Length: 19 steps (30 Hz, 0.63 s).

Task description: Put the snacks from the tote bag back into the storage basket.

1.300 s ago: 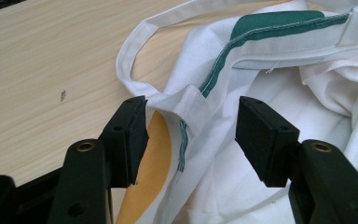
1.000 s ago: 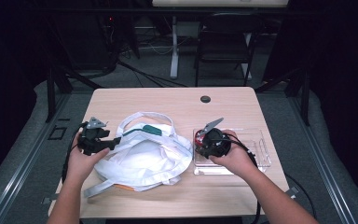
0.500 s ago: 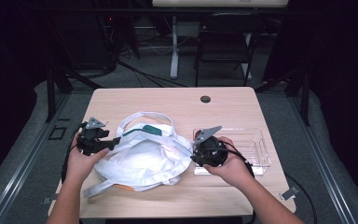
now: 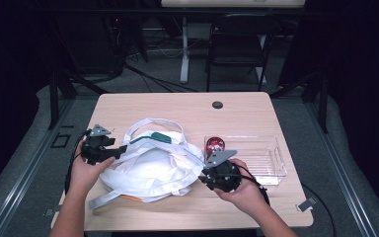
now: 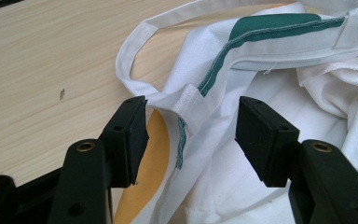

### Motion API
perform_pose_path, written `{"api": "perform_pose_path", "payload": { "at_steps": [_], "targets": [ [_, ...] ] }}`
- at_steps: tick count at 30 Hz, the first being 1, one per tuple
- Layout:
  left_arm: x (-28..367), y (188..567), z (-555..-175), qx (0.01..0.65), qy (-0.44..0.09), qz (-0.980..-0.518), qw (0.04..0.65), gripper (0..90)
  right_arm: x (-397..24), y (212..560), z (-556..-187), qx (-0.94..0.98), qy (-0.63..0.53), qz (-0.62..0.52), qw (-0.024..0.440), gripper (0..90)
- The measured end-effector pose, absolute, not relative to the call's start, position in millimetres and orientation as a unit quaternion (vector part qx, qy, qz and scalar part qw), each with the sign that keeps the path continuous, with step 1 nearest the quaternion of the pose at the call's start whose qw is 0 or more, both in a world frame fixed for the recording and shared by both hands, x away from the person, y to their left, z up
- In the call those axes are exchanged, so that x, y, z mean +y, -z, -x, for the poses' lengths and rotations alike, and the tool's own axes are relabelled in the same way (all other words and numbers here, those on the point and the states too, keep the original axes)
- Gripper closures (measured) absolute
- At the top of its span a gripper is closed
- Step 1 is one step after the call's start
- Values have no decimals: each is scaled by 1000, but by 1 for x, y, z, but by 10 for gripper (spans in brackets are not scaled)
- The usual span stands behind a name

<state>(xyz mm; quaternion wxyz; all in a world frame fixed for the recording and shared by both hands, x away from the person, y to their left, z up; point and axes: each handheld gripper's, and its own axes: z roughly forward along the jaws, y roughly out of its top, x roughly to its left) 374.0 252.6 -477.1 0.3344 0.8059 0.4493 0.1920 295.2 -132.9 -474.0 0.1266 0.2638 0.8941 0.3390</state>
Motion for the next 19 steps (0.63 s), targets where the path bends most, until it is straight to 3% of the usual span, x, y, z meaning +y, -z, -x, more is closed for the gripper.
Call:
{"api": "perform_pose_path", "payload": {
  "at_steps": [10,19],
  "targets": [
    [249,479,-374,449,-200,-805,330,436,-138,503,-273,883,-364,-266,130,718],
    [248,480,-377,449,-203,-807,325,434,-146,520,-269,888,-365,-259,103,647]
  ]
}}
